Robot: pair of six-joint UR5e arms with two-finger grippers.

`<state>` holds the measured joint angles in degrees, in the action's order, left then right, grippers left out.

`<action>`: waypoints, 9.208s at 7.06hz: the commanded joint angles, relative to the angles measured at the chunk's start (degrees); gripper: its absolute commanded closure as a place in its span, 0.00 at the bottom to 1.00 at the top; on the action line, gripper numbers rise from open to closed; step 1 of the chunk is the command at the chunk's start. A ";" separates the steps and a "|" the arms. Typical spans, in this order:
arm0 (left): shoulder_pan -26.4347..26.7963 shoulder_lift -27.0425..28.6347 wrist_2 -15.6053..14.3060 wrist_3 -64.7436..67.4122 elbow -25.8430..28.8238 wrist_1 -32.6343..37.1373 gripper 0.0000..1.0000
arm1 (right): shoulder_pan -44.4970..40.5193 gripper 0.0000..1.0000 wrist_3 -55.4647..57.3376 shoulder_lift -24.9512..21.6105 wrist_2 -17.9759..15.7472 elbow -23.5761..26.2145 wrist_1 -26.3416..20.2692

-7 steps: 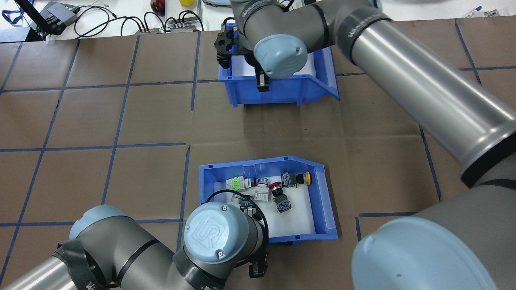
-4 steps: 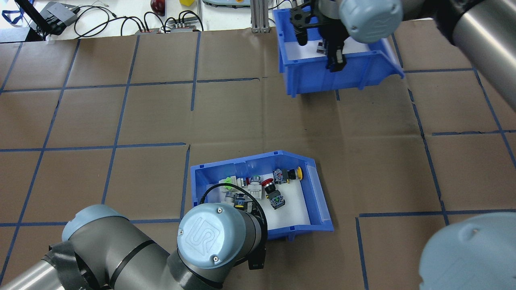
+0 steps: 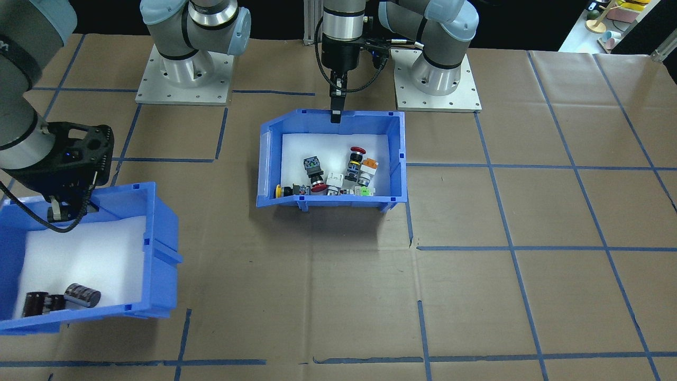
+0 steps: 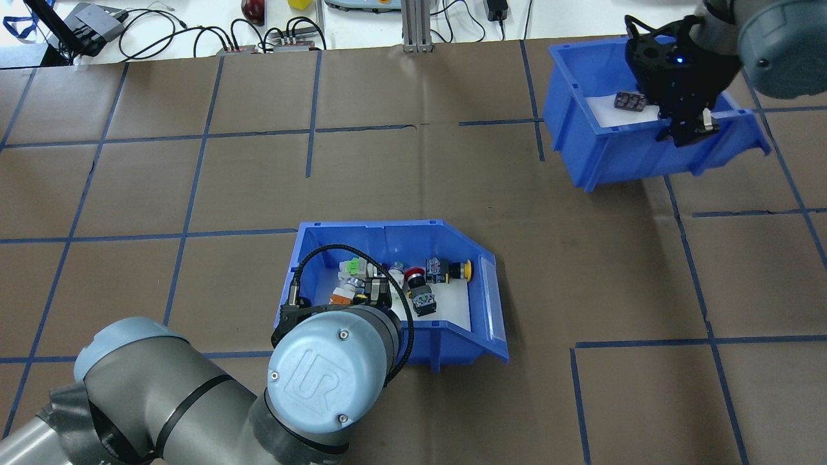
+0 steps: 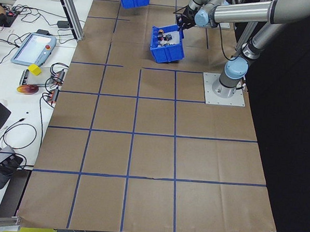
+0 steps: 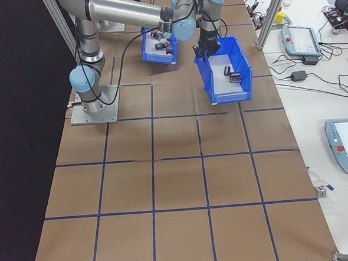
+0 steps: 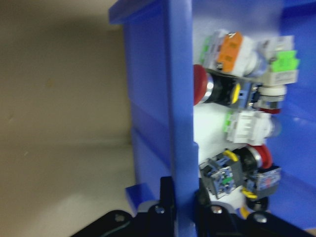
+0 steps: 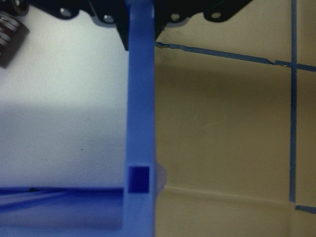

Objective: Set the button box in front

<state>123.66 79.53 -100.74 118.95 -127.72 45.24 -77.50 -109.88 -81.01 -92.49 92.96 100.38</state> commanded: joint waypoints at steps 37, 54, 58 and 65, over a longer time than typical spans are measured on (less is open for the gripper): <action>-36.91 -8.07 16.20 -133.89 22.97 46.16 0.01 | -20.41 0.92 34.56 -32.20 -1.47 41.69 14.23; -36.65 -10.70 12.76 -126.63 18.67 32.72 0.01 | -49.24 0.89 56.26 -2.04 -9.64 24.11 22.85; -36.83 -12.30 12.67 -126.77 15.39 32.54 0.01 | -47.31 0.00 56.27 -11.50 -10.08 24.11 14.19; -35.08 2.17 11.09 -128.53 28.01 34.38 0.01 | -16.49 0.00 61.58 -18.92 -3.70 17.63 7.57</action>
<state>87.72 77.62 -89.59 -9.51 -104.83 78.60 -98.80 -52.14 -99.86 -99.61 112.82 109.32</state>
